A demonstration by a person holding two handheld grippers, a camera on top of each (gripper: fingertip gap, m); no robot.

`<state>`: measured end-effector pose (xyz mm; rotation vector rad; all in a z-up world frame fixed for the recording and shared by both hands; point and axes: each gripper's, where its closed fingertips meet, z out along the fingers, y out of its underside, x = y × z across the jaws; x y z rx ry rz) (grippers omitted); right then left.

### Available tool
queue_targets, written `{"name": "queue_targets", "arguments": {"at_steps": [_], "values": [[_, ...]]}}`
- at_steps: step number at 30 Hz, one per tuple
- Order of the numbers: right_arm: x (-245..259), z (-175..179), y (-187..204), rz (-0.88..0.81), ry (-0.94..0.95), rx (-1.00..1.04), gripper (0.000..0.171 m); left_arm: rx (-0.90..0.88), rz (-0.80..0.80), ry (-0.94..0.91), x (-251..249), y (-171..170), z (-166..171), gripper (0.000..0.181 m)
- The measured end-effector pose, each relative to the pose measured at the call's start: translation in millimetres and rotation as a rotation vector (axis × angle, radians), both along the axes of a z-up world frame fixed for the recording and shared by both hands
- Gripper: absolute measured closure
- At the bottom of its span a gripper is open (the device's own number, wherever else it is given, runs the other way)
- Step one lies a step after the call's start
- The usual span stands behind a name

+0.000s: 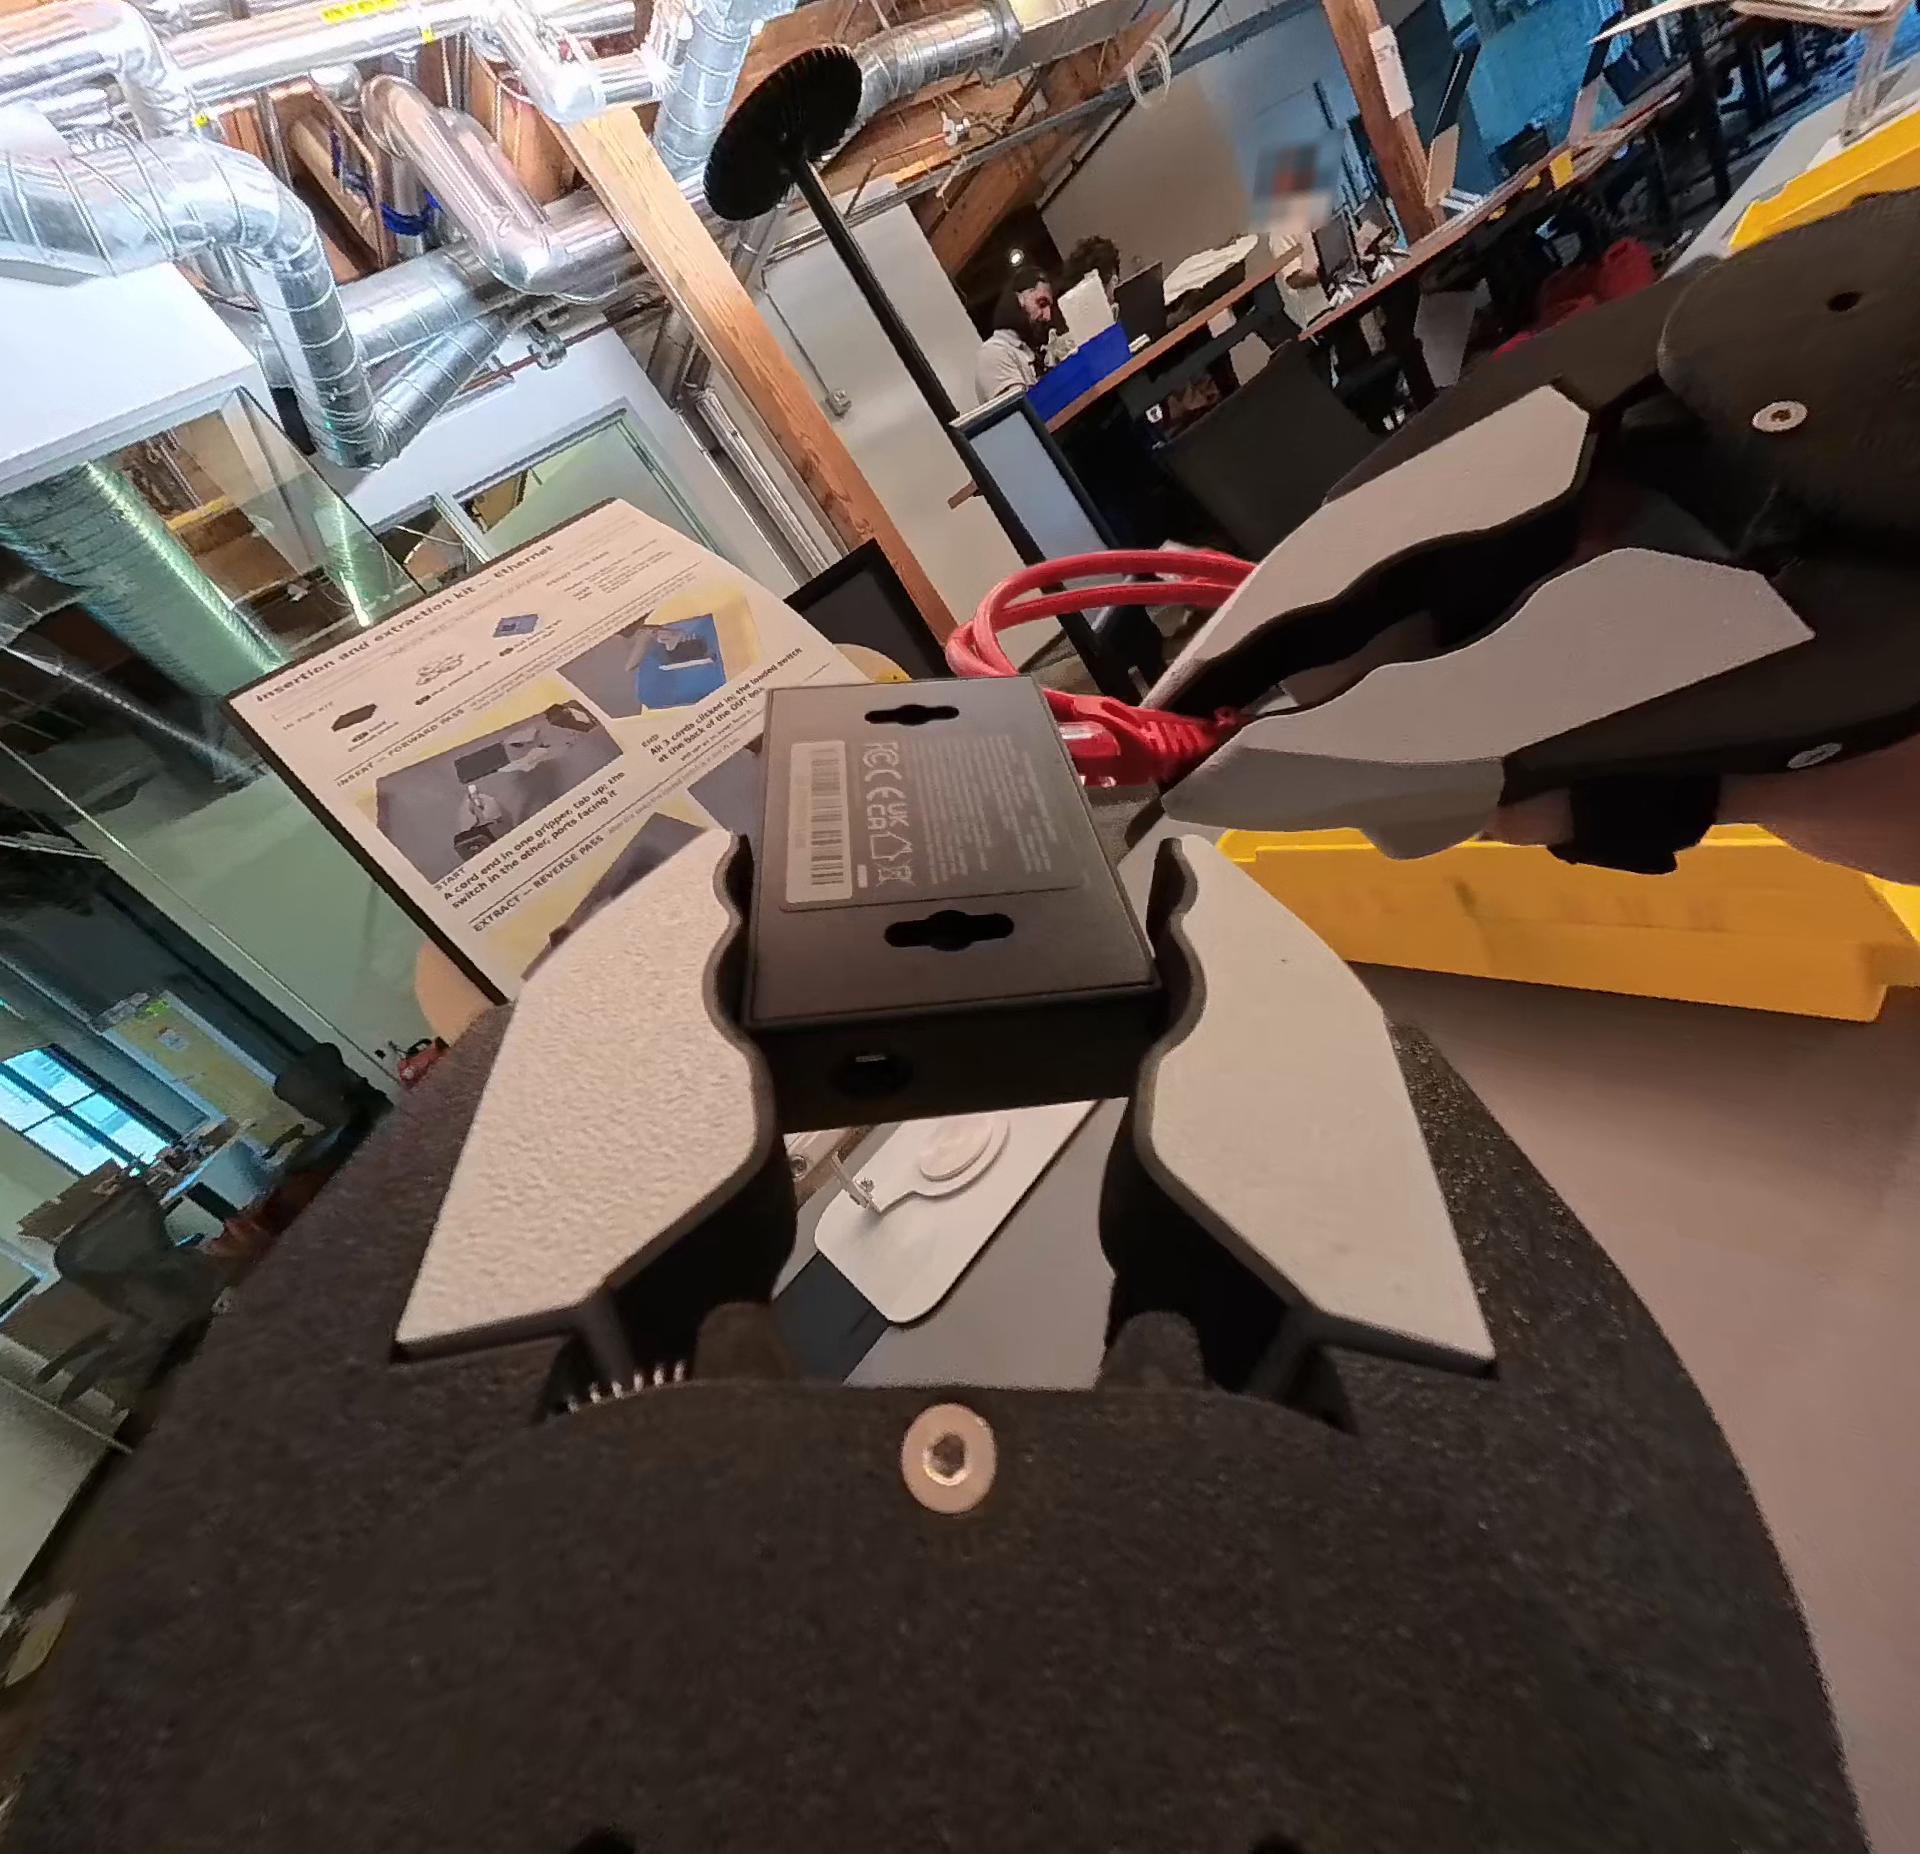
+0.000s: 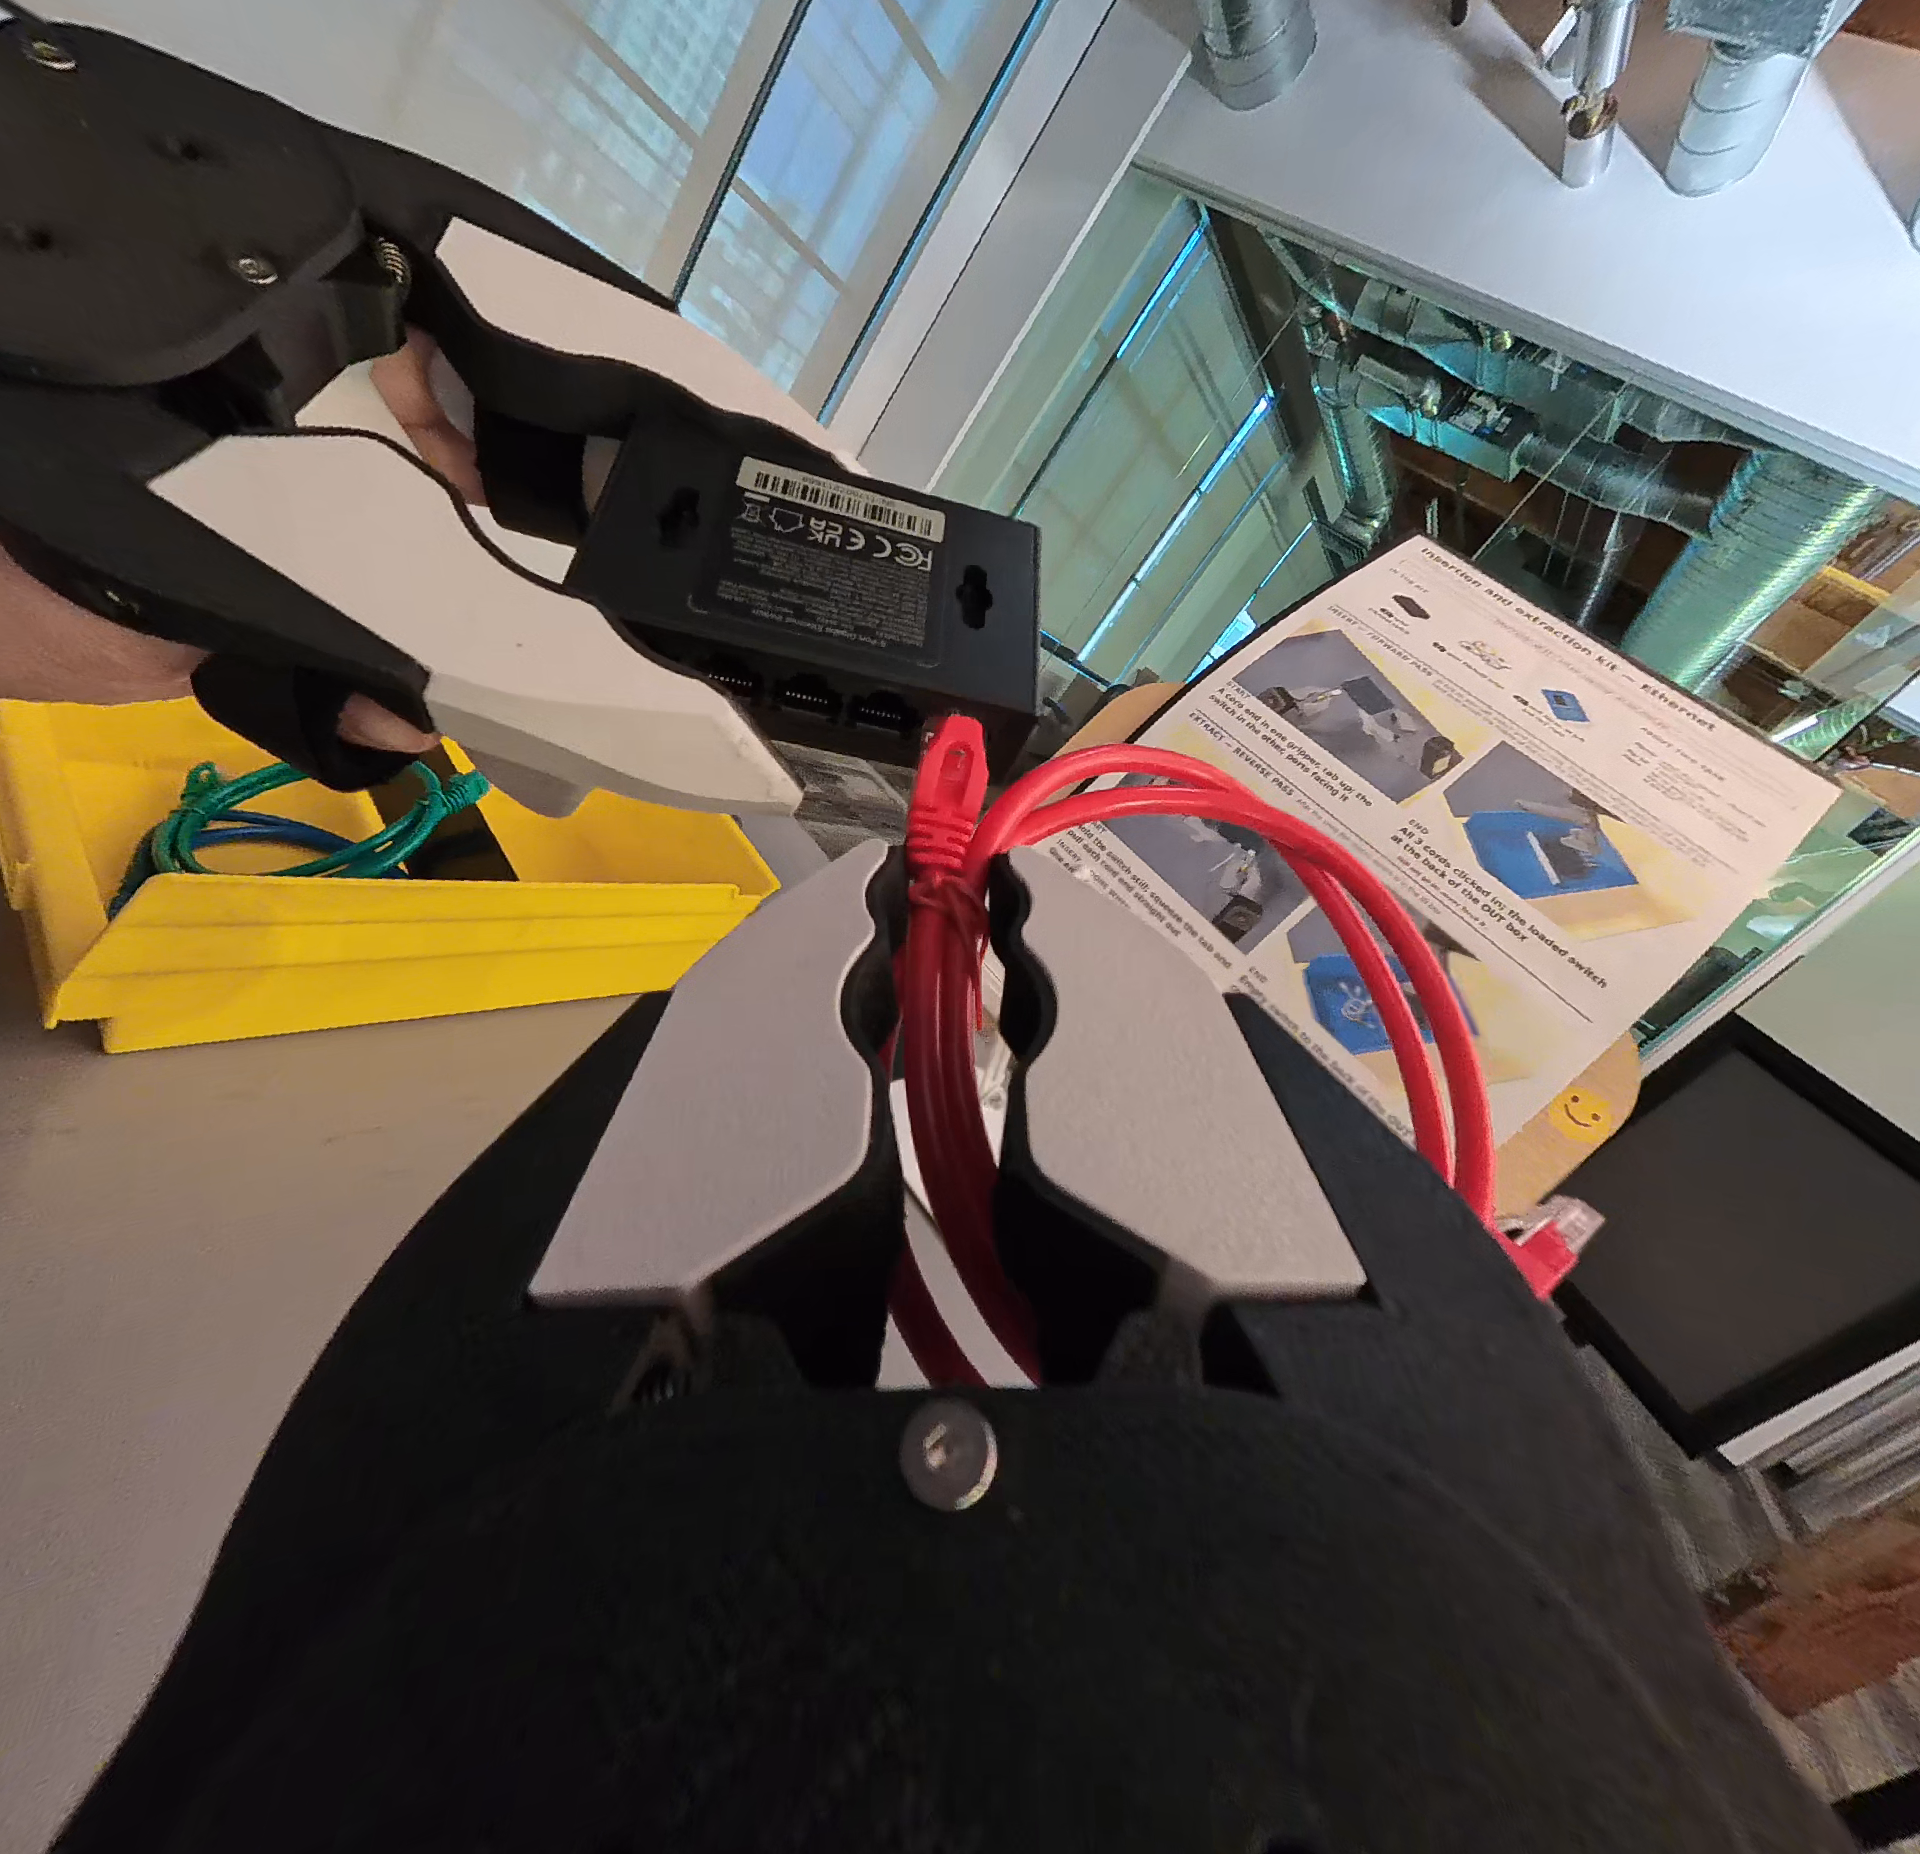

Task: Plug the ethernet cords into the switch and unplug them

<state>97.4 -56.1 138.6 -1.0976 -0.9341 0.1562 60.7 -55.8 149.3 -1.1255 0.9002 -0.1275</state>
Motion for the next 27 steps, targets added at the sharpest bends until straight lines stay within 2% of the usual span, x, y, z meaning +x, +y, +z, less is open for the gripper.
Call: {"name": "queue_targets", "arguments": {"at_steps": [21,27], "values": [[-1.3,-3.4,3.4,-0.009,0.041,0.008,0.156,-0.04,-0.007,-0.007,0.5,3.5,-5.3,0.107],[-3.0,-4.9,1.8,0.067,0.057,-0.006,0.156,-0.037,-0.018,0.019,0.0,2.0,-7.0,0.107]]}}
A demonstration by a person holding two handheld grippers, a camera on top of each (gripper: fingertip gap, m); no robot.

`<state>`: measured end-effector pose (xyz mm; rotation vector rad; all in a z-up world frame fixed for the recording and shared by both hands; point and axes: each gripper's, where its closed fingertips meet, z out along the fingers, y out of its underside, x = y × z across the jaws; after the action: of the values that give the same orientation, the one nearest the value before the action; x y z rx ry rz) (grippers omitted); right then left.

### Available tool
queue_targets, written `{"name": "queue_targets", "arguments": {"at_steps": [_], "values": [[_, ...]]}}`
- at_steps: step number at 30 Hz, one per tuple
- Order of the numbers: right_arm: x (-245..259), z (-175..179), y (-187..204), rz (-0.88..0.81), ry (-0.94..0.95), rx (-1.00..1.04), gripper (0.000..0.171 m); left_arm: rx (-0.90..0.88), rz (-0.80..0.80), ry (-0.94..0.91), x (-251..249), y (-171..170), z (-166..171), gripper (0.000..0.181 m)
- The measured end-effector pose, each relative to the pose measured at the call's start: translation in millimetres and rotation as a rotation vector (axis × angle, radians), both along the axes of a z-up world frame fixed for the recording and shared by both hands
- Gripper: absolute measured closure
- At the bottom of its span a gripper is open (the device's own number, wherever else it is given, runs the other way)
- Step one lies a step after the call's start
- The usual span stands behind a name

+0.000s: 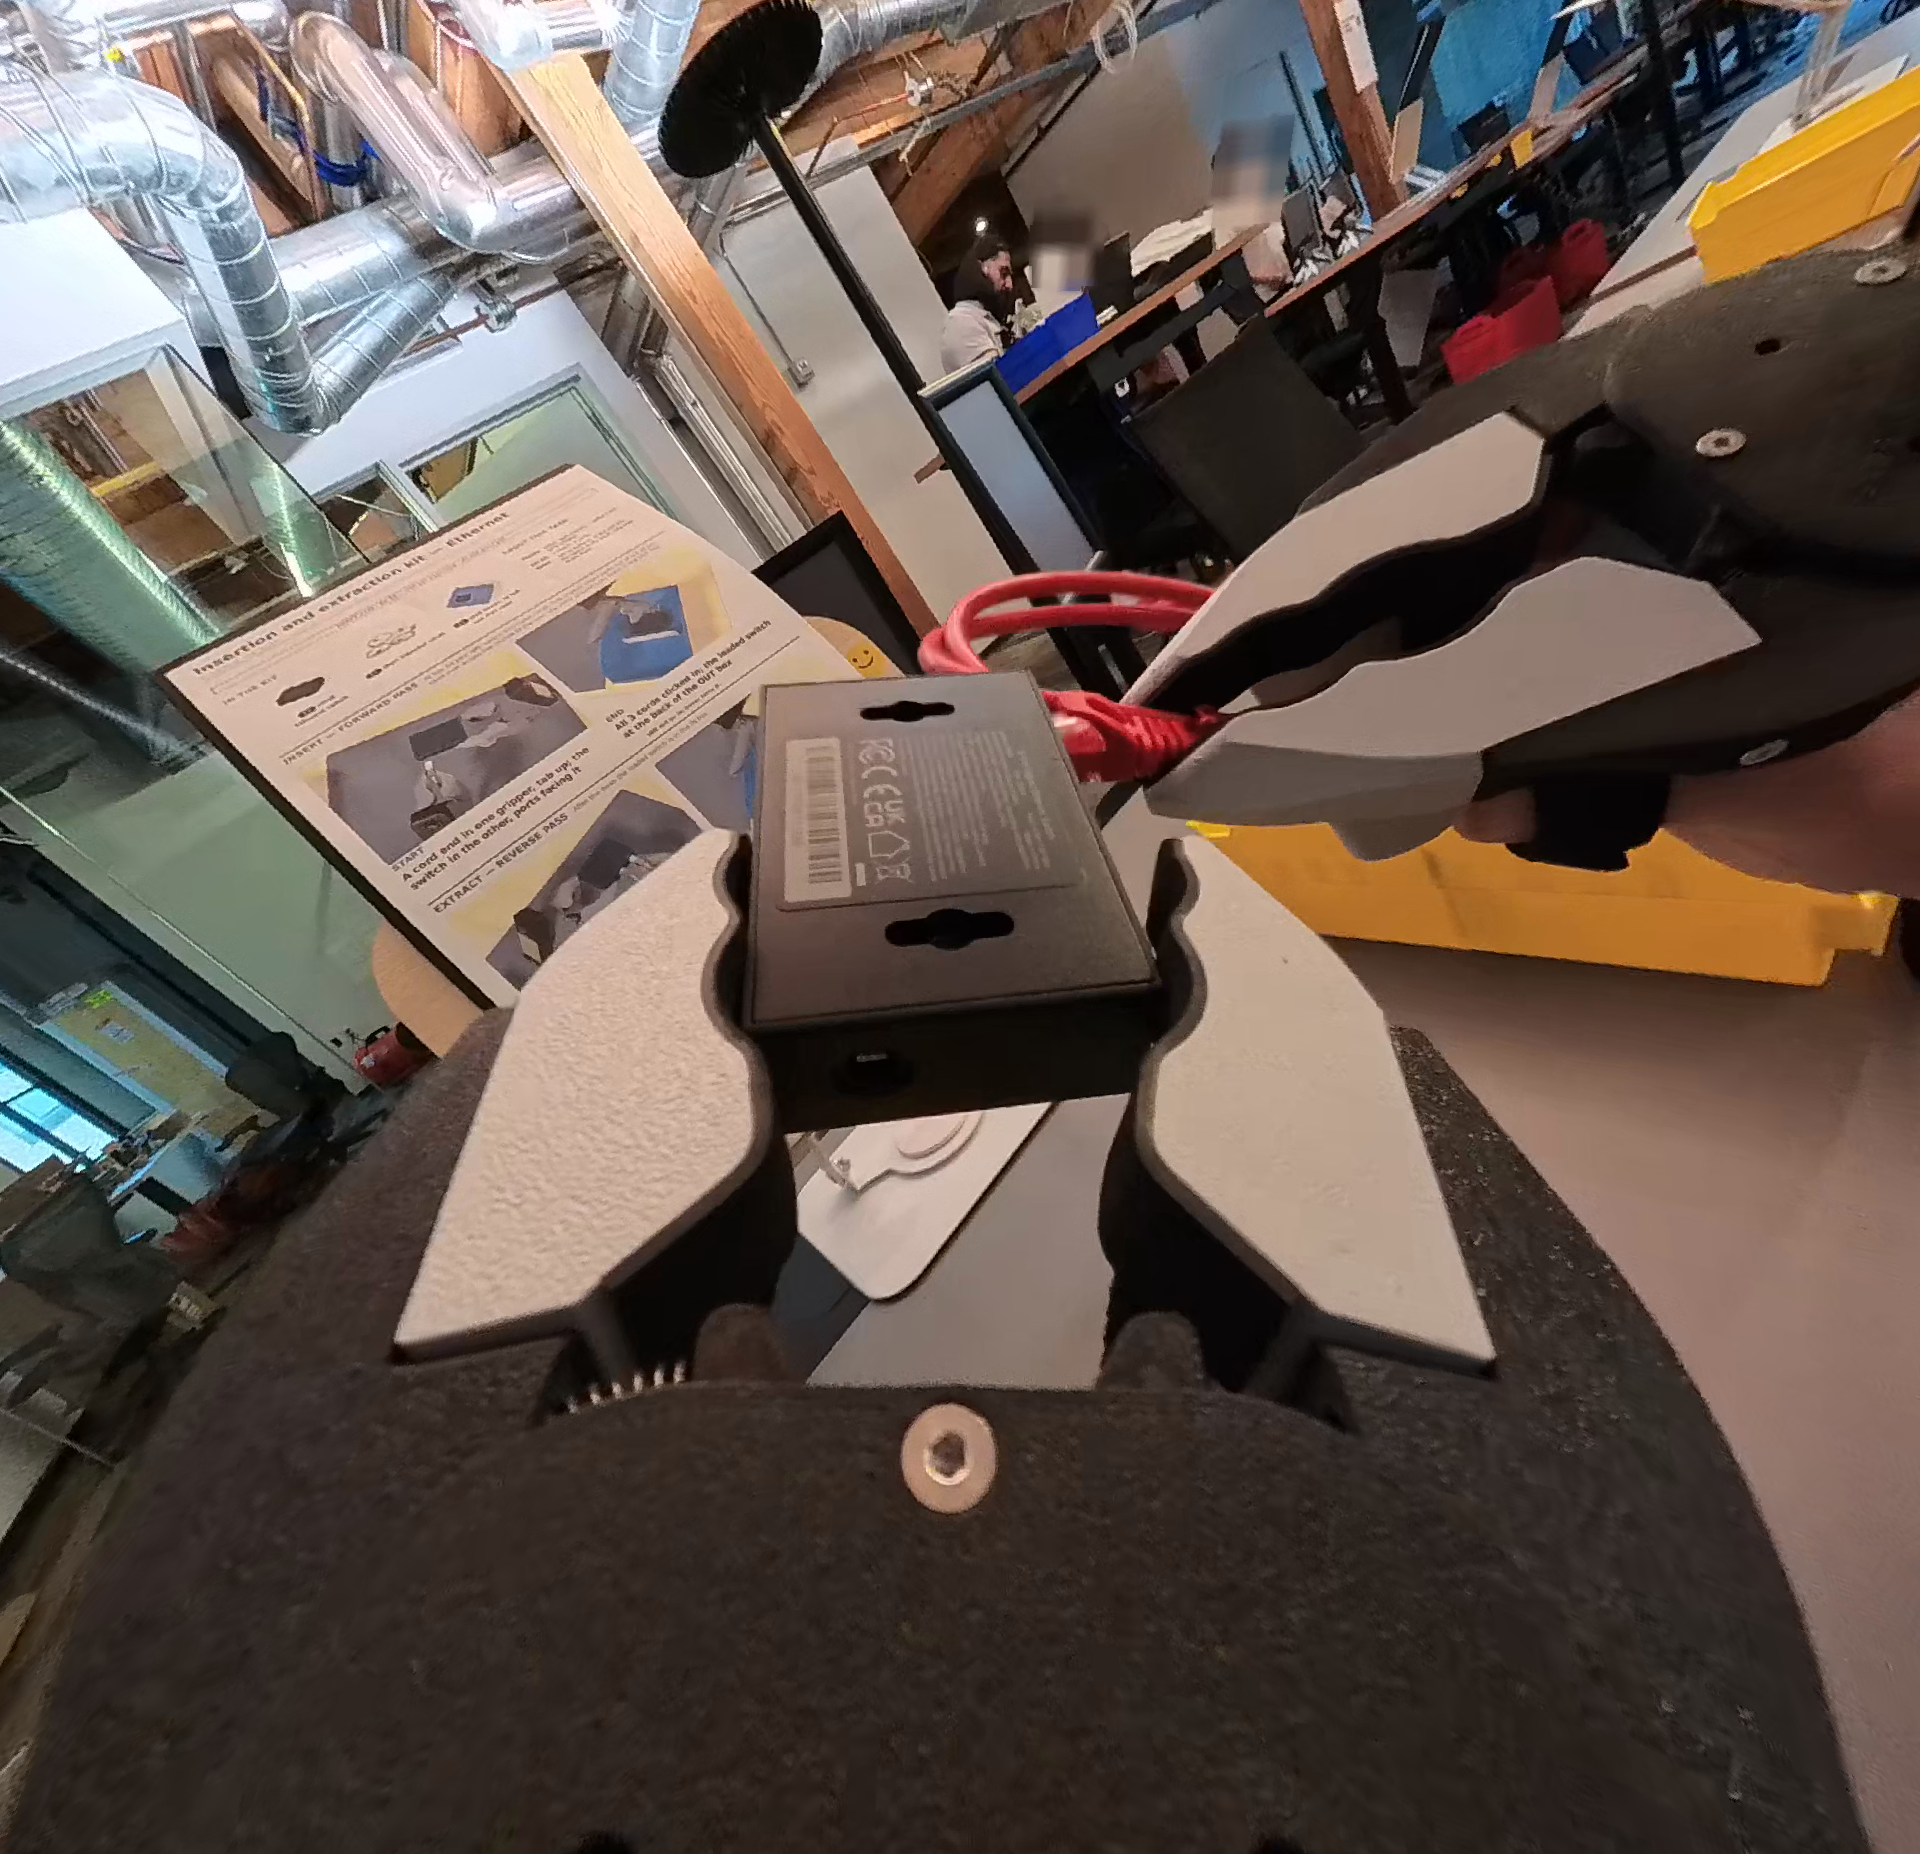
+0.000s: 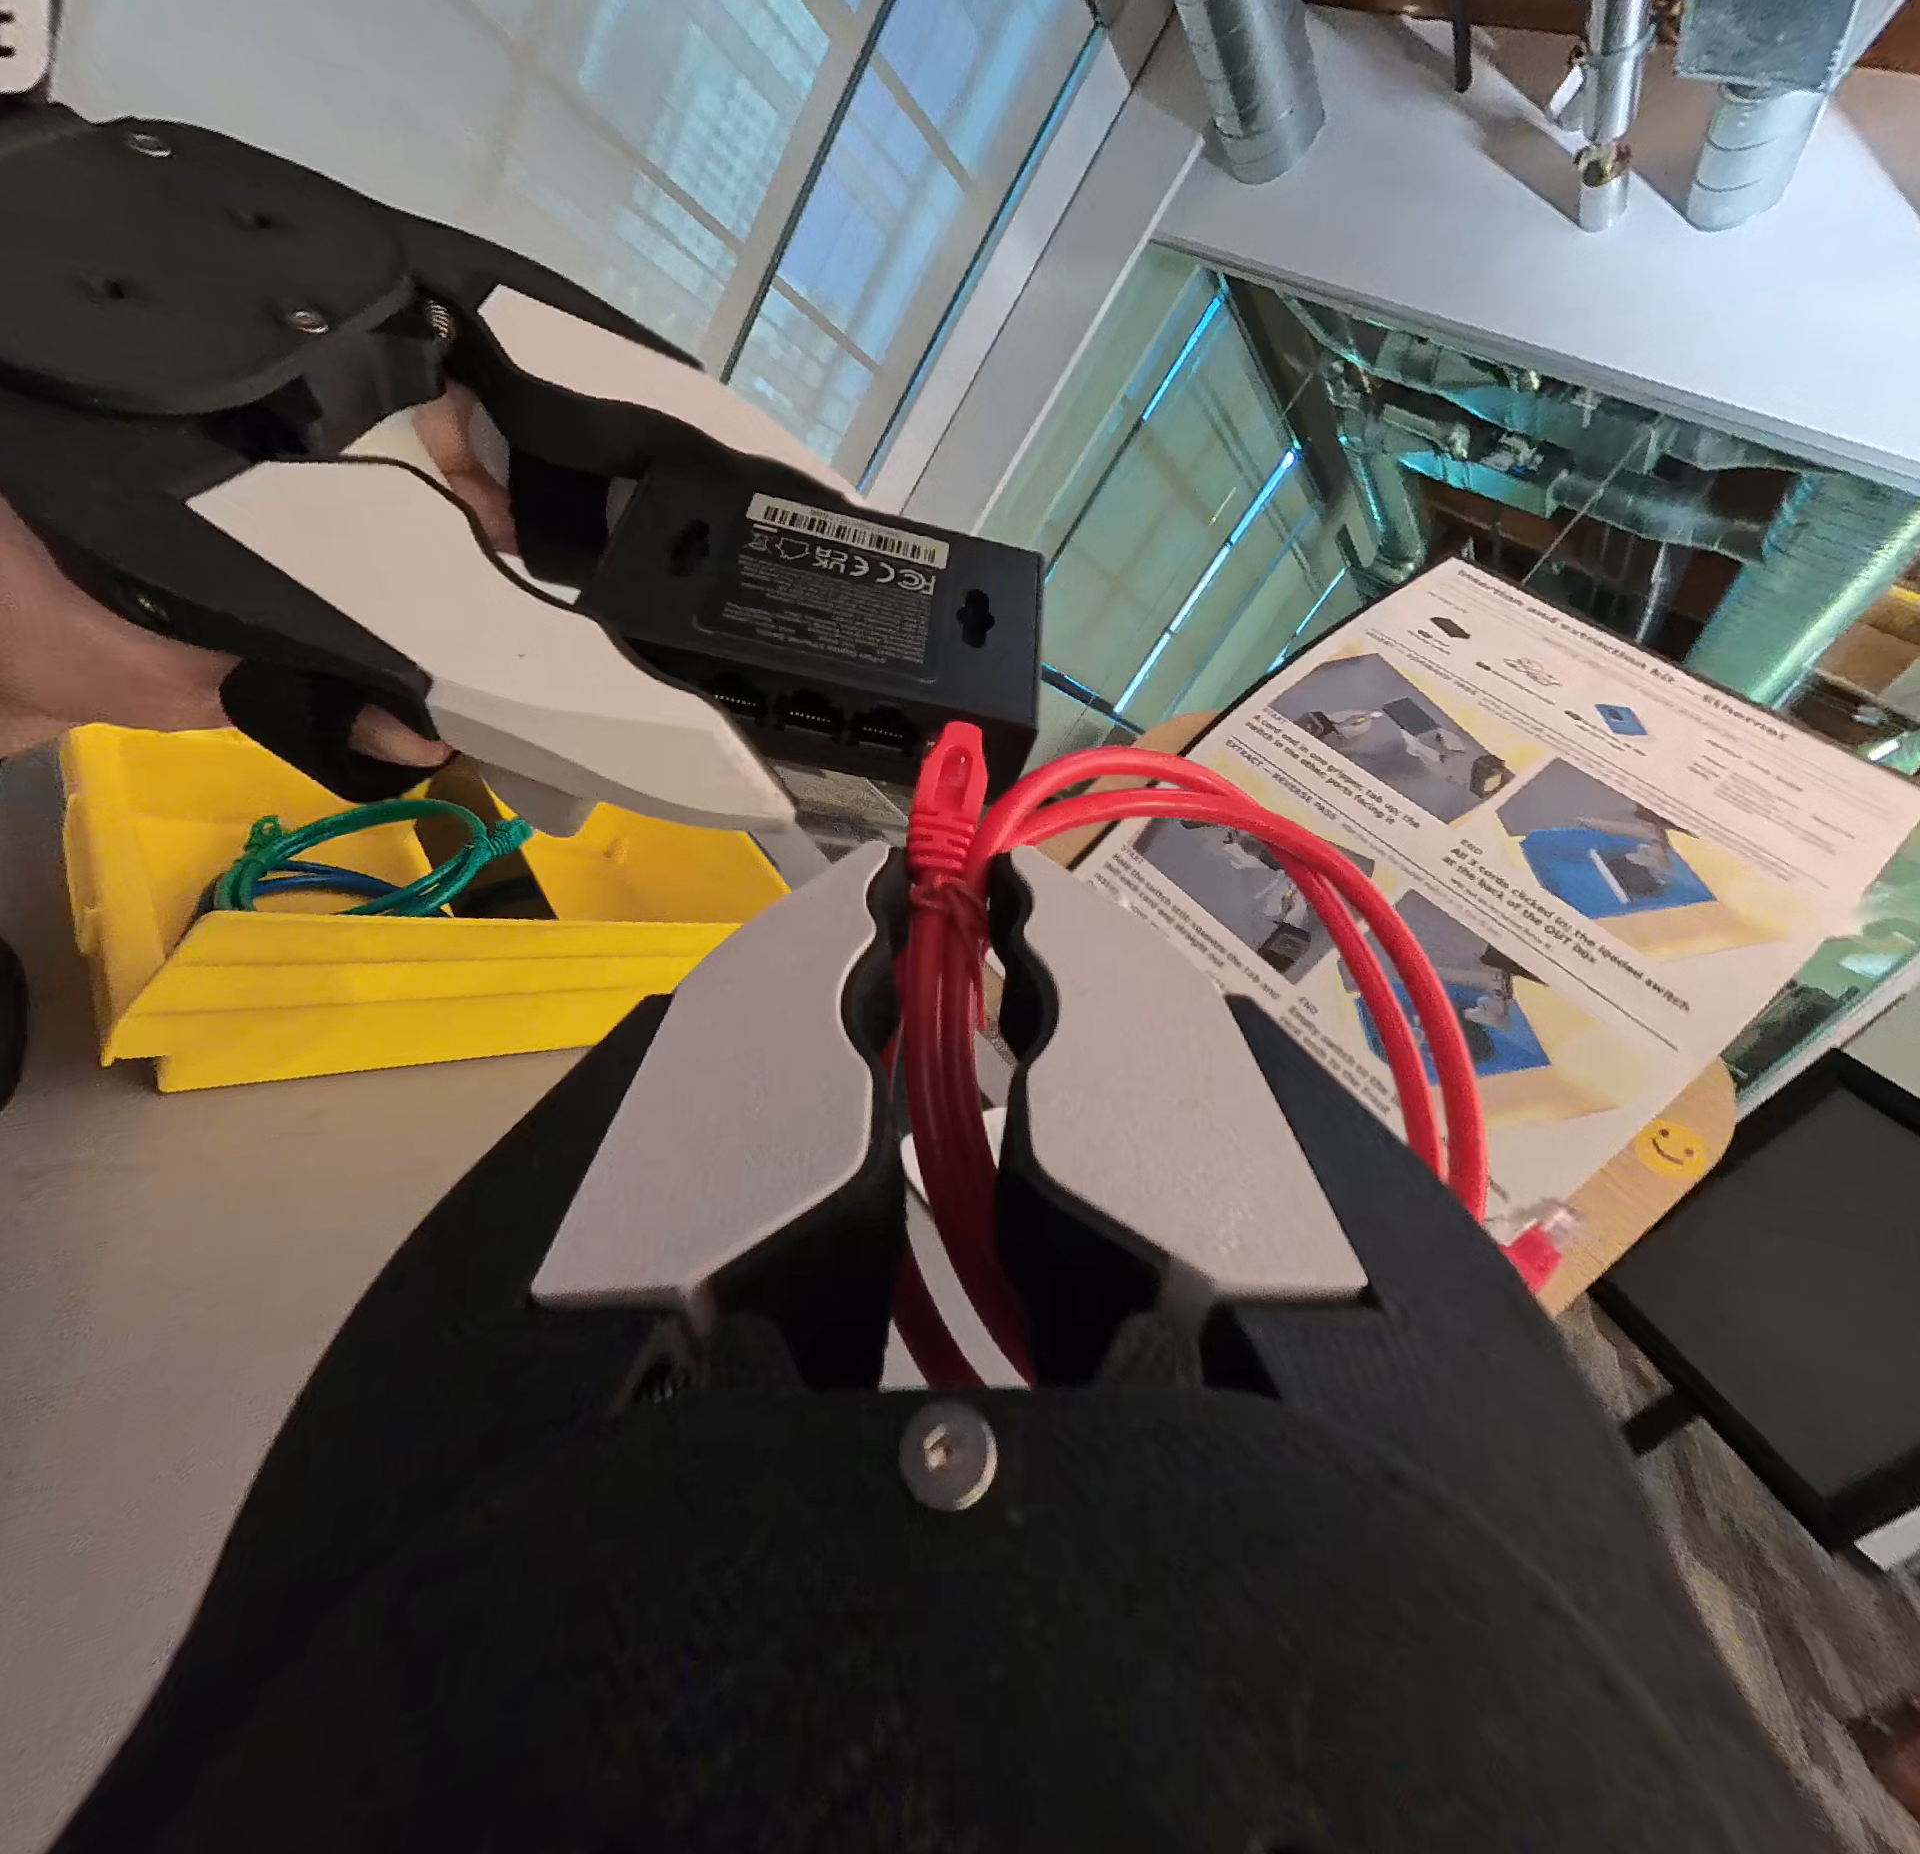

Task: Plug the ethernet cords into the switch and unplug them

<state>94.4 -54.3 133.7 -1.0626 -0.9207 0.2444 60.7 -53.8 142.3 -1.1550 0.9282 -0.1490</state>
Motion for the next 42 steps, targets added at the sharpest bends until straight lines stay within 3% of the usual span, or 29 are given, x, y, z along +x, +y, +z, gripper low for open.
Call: {"name": "queue_targets", "arguments": {"at_steps": [11,13,21,38,42], "values": [[2,4,-1,-0.027,-0.004,0.008,0.156,-0.009,0.0,-0.031,1,0,3,0.107],[0,1,1,-0.022,-0.022,-0.003,0.155,-0.004,0.04,0.042,-3,3,-1,0.107],[-4,5,-8,-0.045,-0.032,0.047,0.155,0.075,0.002,0.011,-1,-15,16,0.107],[-5,-13,10,-0.022,-0.036,-0.068,0.155,-0.016,0.005,0.004,-2,4,0,0.107],[-6,-32,28,0.01,-0.064,-0.166,0.155,-0.131,0.069,0.123,-13,31,-31,0.105]]}}
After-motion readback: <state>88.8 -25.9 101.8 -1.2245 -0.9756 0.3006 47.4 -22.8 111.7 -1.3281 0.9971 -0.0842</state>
